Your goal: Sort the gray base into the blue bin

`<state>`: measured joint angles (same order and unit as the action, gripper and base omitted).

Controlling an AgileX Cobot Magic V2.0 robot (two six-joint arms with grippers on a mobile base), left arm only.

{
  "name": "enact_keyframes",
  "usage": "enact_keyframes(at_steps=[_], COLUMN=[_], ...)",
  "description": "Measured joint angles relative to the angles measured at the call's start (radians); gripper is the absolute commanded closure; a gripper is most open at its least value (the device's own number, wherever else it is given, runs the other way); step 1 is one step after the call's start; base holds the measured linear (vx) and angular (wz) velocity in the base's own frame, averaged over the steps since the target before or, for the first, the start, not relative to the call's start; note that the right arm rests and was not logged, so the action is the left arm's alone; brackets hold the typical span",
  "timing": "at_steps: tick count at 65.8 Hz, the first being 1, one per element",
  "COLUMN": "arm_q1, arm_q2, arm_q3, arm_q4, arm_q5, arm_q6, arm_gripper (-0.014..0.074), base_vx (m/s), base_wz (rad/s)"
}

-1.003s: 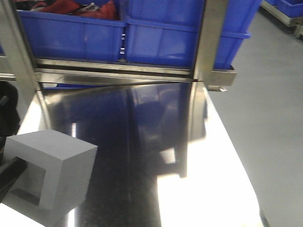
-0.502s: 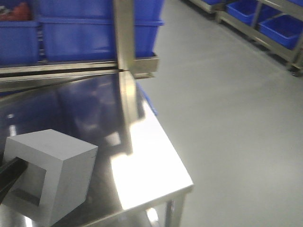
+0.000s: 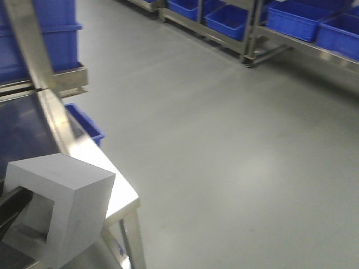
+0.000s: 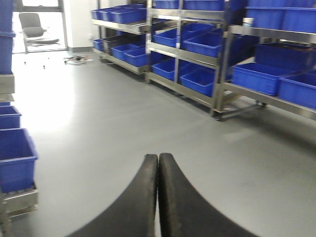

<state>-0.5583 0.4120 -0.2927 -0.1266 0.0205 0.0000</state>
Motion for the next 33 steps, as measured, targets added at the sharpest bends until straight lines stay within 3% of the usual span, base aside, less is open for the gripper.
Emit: enact_keyframes(at_steps=[33], arm_q1=[0.0], arm_q2=[0.0], arm_q3=[0.0], arm_q4=[0.0], arm_q5=[0.0], arm_q6=[0.0], arm_gripper=[0.0602], base_vx=[-0.01], base_wz=[-0.61])
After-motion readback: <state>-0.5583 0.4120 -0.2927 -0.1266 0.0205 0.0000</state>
